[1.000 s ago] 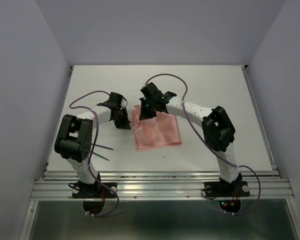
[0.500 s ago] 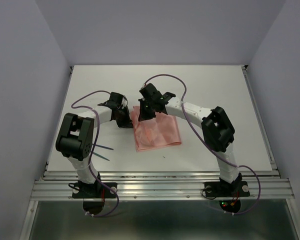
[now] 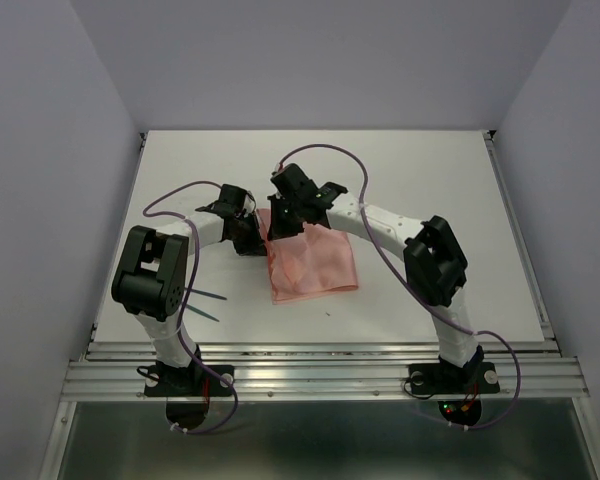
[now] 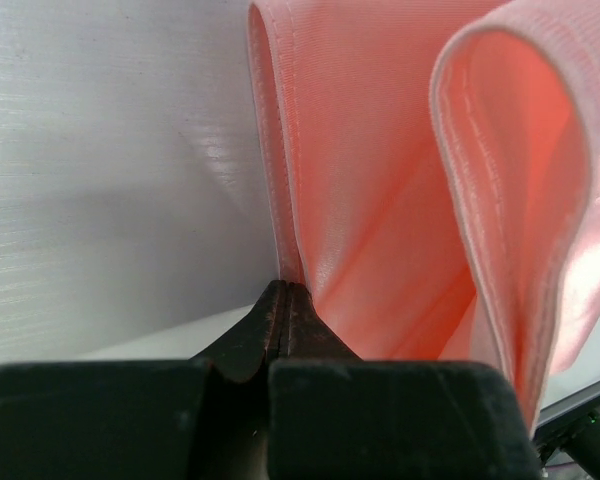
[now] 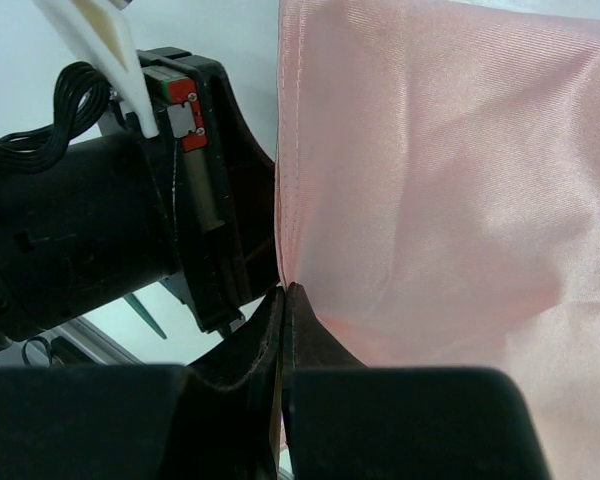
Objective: Fold the napkin into a case and place the utensils inside
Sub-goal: Fold the rectangle-folded napkin at the center of the board.
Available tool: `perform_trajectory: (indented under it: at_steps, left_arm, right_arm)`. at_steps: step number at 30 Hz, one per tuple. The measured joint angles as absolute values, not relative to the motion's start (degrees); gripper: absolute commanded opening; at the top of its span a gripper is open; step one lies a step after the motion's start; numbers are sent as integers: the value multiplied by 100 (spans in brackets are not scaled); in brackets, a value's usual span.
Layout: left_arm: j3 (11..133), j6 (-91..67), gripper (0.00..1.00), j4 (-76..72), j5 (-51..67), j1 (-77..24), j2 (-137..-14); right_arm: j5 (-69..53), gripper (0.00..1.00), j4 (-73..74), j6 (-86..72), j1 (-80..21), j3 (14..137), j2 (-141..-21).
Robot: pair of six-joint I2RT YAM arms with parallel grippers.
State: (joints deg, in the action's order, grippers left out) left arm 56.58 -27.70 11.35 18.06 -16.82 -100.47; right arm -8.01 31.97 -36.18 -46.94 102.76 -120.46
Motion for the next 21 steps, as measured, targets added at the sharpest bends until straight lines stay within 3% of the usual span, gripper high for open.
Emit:
perform_trajectory:
  at_steps: [21]
  left_arm:
    - [5655, -2797, 0, 1146, 1778, -1688, -10038]
  right_arm:
    - [-908, 1, 3221, -3623, -4810, 10346, -12390]
